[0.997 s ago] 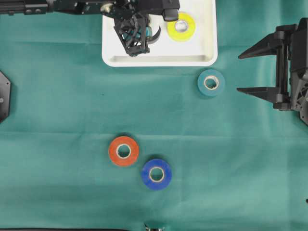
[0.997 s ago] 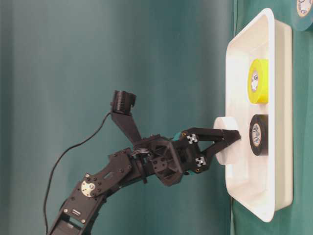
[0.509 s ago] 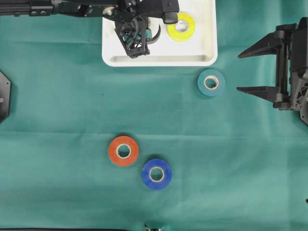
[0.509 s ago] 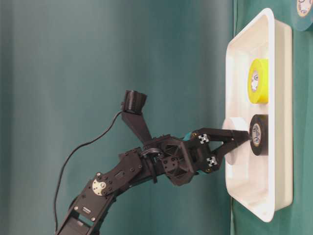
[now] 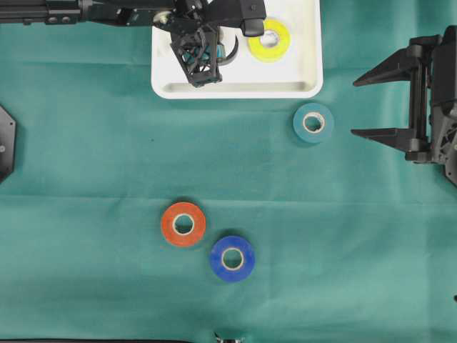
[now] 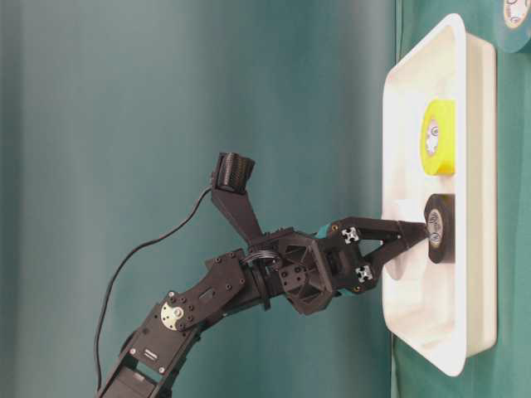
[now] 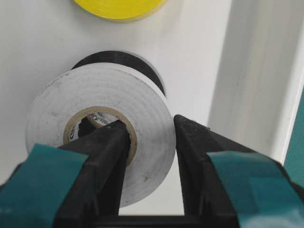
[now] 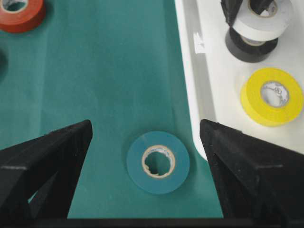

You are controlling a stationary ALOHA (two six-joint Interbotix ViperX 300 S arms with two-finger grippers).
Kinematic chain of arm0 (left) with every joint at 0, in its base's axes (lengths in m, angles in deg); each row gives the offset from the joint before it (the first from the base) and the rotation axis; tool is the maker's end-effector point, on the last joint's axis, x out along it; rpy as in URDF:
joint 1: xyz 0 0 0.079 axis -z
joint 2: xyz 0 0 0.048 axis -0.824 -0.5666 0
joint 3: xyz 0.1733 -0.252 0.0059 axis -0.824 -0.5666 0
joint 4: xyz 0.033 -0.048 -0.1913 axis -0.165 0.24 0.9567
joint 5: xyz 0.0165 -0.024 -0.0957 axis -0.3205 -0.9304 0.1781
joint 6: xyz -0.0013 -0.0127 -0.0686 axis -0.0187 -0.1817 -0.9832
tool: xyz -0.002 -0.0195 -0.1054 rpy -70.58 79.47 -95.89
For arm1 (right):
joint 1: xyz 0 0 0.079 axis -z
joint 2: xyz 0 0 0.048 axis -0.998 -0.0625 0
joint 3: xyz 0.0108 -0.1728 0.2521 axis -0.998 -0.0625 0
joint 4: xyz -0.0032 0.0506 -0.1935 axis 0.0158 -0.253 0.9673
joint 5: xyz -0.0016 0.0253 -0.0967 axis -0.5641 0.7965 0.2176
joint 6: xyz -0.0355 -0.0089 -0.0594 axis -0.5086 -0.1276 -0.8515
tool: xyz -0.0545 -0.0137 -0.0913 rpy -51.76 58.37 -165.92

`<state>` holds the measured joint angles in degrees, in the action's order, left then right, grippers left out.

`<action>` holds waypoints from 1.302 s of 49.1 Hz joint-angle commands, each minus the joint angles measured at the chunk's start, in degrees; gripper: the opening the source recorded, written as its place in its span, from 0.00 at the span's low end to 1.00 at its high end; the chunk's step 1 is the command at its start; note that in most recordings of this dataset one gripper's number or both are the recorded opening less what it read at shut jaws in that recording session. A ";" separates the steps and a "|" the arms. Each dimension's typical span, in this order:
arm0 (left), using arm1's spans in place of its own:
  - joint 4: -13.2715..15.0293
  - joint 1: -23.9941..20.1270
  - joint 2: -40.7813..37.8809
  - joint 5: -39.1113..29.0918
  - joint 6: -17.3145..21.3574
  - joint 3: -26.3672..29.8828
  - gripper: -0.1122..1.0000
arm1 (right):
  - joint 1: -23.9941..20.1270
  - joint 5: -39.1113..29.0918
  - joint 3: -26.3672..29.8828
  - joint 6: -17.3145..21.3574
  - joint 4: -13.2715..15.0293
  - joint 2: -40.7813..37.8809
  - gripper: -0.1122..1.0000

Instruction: Pick up the tape from a random location and place it into the white case.

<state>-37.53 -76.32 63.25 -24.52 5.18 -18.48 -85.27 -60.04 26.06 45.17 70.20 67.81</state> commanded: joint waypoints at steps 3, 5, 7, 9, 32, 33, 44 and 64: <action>0.09 -0.18 1.32 0.35 0.00 0.62 0.33 | 0.09 0.53 0.53 -0.09 0.18 0.00 0.91; 0.09 -0.09 1.32 0.44 0.00 0.53 0.36 | 0.09 0.44 0.53 0.00 0.18 -0.09 0.91; 0.00 0.00 1.32 0.44 0.00 0.53 0.45 | 0.09 0.53 0.53 -0.09 0.18 -0.09 0.91; 0.00 0.00 1.32 0.53 0.00 0.53 0.57 | 0.09 0.44 0.53 -0.09 0.18 0.00 0.91; 0.09 0.00 1.58 0.62 -0.09 0.53 1.00 | 0.09 0.53 0.44 -0.09 0.18 0.00 0.91; 0.09 0.00 1.58 0.62 -0.09 0.53 1.00 | 0.09 0.53 0.44 -0.09 0.18 -0.09 0.91; 0.09 0.00 2.64 0.44 -0.09 0.62 1.00 | 0.09 0.53 0.44 -0.09 0.09 -0.09 0.91; 0.09 0.35 8.61 -7.38 -0.18 2.72 1.00 | 0.09 0.62 0.53 0.00 0.18 0.00 0.91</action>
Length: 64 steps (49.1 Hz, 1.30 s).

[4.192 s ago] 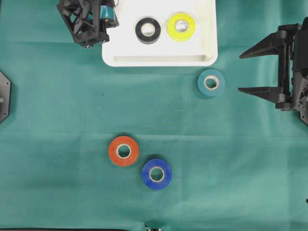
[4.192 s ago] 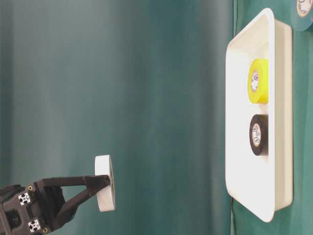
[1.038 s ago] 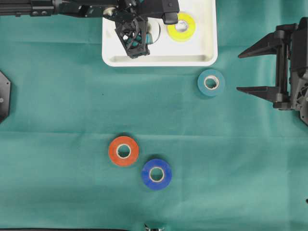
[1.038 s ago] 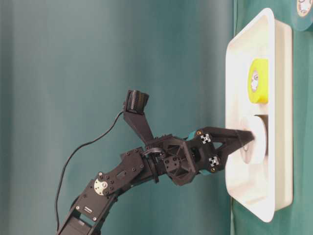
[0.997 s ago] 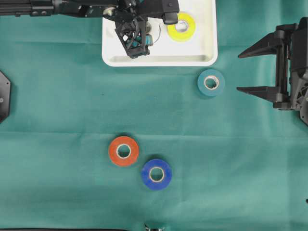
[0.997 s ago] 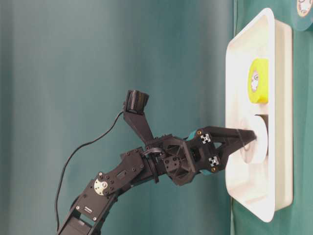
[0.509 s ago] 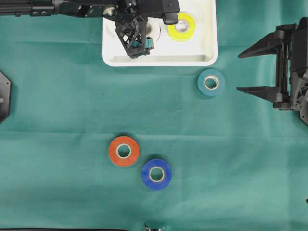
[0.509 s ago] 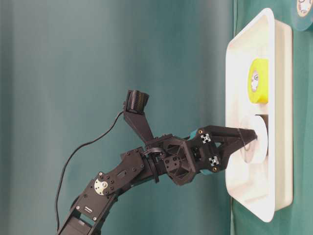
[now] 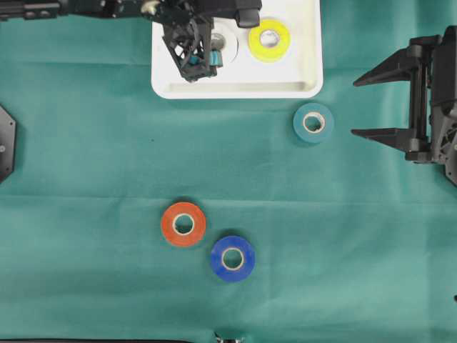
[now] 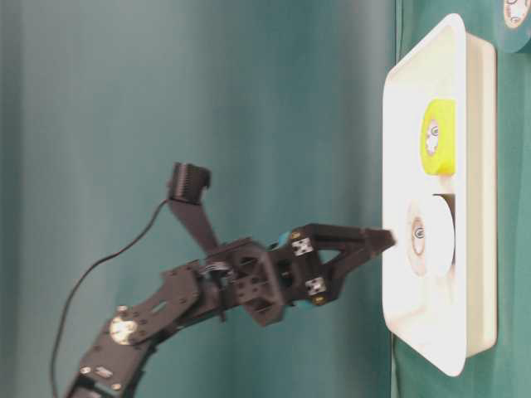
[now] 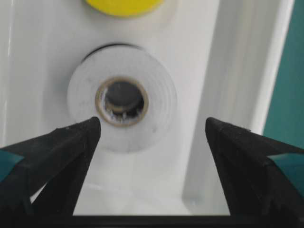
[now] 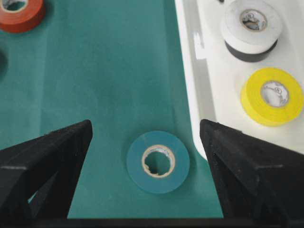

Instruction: Pick up the tape from a random location and place it into the white case.

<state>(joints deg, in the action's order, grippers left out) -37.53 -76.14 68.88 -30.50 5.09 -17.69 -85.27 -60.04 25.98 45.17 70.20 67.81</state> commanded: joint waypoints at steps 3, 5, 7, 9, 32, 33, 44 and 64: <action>0.09 0.26 3.78 -2.90 -0.09 2.72 1.00 | 0.09 0.62 0.62 0.00 0.18 0.00 0.91; 0.09 0.44 4.31 -3.78 -0.09 3.43 1.00 | 0.09 0.62 0.62 0.00 0.09 -0.09 0.91; 0.09 0.53 4.75 -4.66 -0.09 4.04 1.00 | 0.09 0.62 0.62 0.00 0.09 0.00 0.91; 0.09 0.70 5.19 -5.62 -0.09 4.66 1.00 | 0.09 0.62 0.62 0.00 0.18 0.00 0.91; 0.00 1.23 12.13 -14.06 -0.09 10.81 1.00 | 0.09 0.62 0.62 0.00 0.09 0.09 0.91; -0.09 1.23 12.13 -14.15 -0.09 10.72 1.00 | 0.09 0.62 0.62 0.00 0.18 0.09 0.91; 0.00 1.58 12.39 -14.77 -0.18 10.46 1.00 | 0.09 0.53 0.70 0.00 0.18 0.09 0.91; 0.09 9.05 13.36 -14.50 -1.85 8.26 1.00 | 0.09 0.53 0.79 0.00 0.18 0.09 0.91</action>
<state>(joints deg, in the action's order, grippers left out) -37.53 -68.67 80.13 -45.35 3.86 -9.78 -85.27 -60.04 26.06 45.17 70.20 67.81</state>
